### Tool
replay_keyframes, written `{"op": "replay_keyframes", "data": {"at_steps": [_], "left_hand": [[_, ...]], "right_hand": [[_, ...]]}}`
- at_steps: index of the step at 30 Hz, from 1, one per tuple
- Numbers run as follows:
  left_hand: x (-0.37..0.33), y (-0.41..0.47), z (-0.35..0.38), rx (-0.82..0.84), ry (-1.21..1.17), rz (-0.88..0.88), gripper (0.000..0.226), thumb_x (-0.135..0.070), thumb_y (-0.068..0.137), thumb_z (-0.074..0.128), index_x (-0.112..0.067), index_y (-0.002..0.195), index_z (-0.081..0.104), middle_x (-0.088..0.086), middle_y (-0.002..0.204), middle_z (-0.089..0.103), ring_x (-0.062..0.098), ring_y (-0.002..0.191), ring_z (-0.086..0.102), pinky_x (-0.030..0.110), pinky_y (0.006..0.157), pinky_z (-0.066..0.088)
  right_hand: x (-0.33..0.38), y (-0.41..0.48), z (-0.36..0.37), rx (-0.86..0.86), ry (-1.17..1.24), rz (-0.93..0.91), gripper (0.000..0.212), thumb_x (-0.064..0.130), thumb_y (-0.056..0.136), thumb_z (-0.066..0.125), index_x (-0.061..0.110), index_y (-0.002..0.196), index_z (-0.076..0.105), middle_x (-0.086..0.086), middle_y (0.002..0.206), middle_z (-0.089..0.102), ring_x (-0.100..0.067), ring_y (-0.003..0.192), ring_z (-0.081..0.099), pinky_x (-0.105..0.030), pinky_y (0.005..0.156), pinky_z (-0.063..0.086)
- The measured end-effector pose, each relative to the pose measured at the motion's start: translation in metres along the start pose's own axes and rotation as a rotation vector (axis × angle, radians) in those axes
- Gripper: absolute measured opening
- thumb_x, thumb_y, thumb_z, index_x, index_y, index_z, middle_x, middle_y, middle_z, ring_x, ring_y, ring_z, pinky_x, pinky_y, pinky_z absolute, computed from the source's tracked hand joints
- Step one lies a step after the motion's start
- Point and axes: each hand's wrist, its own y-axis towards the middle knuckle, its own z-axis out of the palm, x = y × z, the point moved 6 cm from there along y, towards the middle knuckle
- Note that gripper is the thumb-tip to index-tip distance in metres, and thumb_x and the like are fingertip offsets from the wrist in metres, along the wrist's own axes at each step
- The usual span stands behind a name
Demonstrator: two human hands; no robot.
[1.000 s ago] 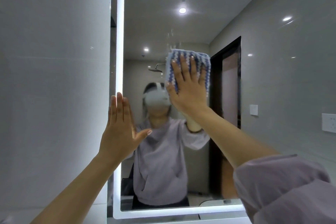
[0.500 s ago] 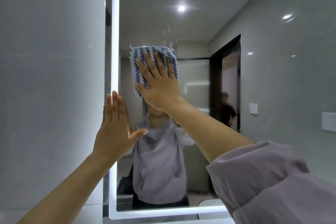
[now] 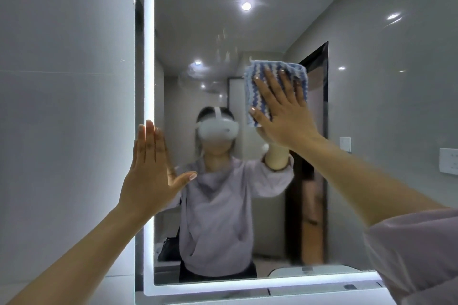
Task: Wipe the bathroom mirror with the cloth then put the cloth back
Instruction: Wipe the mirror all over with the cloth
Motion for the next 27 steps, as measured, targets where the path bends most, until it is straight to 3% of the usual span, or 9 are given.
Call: {"op": "replay_keyframes", "data": {"at_steps": [7, 11, 17, 23, 27], "left_hand": [[0.001, 0.001, 0.001, 0.01, 0.01, -0.01, 0.115, -0.082, 0.072, 0.017, 0.001, 0.146, -0.012, 0.015, 0.155, -0.023, 0.026, 0.144, -0.022, 0.037, 0.118, -0.005], [0.0, 0.0, 0.0, 0.006, 0.001, -0.005, 0.115, -0.081, 0.072, 0.017, 0.001, 0.146, -0.014, 0.014, 0.155, -0.024, 0.027, 0.144, -0.022, 0.036, 0.118, -0.006], [0.0, 0.001, -0.001, 0.019, -0.007, -0.013, 0.116, -0.083, 0.069, 0.012, 0.0, 0.145, -0.018, 0.013, 0.152, -0.031, 0.026, 0.142, -0.028, 0.033, 0.116, -0.012], [0.0, 0.001, -0.001, 0.005, -0.028, -0.007, 0.113, -0.083, 0.075, 0.018, 0.0, 0.145, -0.018, 0.013, 0.153, -0.03, 0.026, 0.142, -0.027, 0.034, 0.117, -0.011], [0.0, 0.0, 0.0, -0.001, -0.036, -0.016, 0.115, -0.083, 0.075, 0.021, -0.001, 0.145, -0.018, 0.013, 0.154, -0.028, 0.026, 0.143, -0.025, 0.036, 0.119, -0.007]], "right_hand": [[-0.069, -0.029, 0.007, 0.011, 0.036, 0.178, 0.074, 0.068, 0.092, 0.005, 0.029, 0.153, -0.012, 0.002, 0.162, -0.015, -0.017, 0.147, -0.021, -0.036, 0.117, -0.019], [-0.088, -0.043, 0.007, -0.014, 0.104, 0.322, 0.074, 0.069, 0.091, 0.01, 0.032, 0.152, -0.011, 0.006, 0.162, -0.015, -0.014, 0.146, -0.022, -0.028, 0.113, -0.026], [-0.076, -0.041, 0.008, -0.092, 0.114, 0.446, 0.071, 0.061, 0.093, 0.012, 0.028, 0.155, -0.001, 0.0, 0.163, -0.006, -0.023, 0.149, -0.01, -0.042, 0.118, -0.012], [-0.06, -0.034, 0.006, -0.116, 0.108, 0.522, 0.071, 0.059, 0.094, 0.006, 0.023, 0.154, -0.004, -0.004, 0.163, -0.006, -0.026, 0.149, -0.01, -0.041, 0.115, -0.016], [-0.04, -0.015, 0.001, -0.124, 0.132, 0.458, 0.071, 0.059, 0.094, 0.006, 0.023, 0.154, -0.007, -0.005, 0.162, -0.011, -0.027, 0.148, -0.014, -0.037, 0.112, -0.025]]}}
